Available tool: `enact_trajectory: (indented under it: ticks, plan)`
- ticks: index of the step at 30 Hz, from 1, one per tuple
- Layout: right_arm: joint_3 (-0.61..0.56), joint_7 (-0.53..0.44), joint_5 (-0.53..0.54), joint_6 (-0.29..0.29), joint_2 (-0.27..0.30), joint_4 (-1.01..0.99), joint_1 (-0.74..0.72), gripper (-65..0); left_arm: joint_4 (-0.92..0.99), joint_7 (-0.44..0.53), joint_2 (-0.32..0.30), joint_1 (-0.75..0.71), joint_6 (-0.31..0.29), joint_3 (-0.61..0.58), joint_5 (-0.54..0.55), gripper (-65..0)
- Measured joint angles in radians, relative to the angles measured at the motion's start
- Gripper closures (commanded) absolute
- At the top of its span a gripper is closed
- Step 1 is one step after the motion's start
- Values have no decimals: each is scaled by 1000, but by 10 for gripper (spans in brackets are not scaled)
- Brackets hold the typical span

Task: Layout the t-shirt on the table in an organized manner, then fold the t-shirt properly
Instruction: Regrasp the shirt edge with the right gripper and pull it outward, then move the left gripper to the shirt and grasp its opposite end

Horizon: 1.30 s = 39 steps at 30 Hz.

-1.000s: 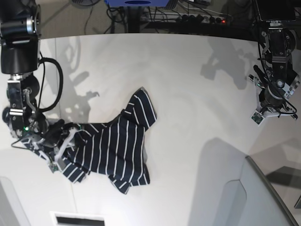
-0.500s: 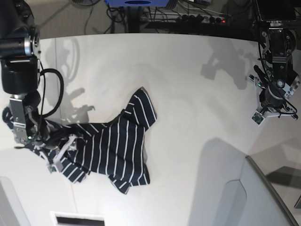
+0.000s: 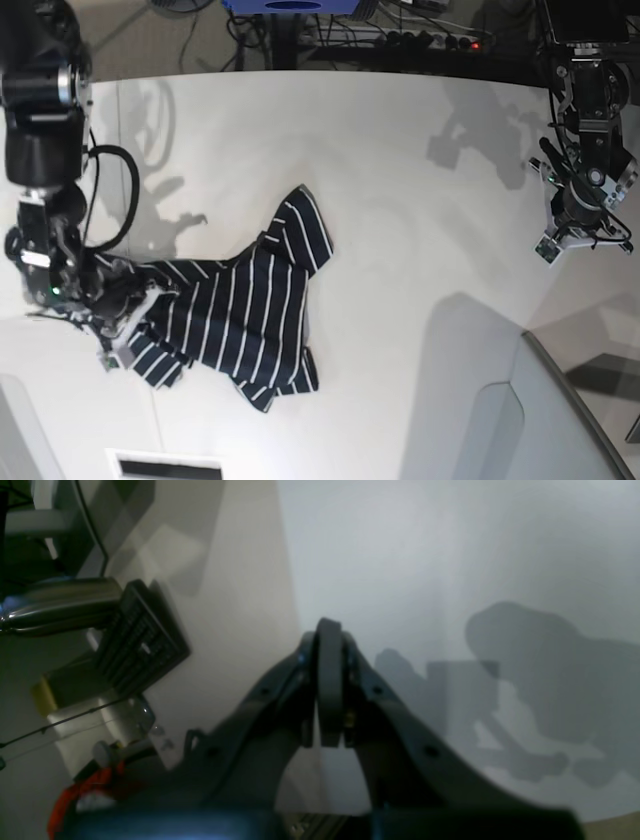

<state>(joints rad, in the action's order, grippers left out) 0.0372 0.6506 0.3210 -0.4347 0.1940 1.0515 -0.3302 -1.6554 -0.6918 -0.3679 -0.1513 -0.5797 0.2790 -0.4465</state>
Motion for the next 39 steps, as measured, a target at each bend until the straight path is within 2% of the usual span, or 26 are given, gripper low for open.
enact_trajectory:
  ticks: [3,6,12,19,25,29,32,39]
  plan:
    - [85,145,-8,0,3,220,108,0,0,0,1,1,0,0,0,0]
    - [150,245,-10,5,4,425,232,0,0,0,3,3,0,-1,0,0]
    - [171,298,3,-2,-6,695,483,0,0,0,5,3,0,-6,0,0]
    - [227,296,-6,3,-35,773,686,0,2,0,4,4,0,-8,2,0]
    - [218,266,-4,0,-40,633,659,0,2,0,5,4,0,-8,-1,0]
    - [219,236,-6,-1,-34,615,637,0,2,0,8,1,1,-17,3,0]
    - [221,233,-6,0,-34,615,610,0,-3,-14,22,-5,6,-120,-16,0]
    - [223,242,-10,-1,-34,665,594,0,-11,3,180,-14,-6,-430,8,0]
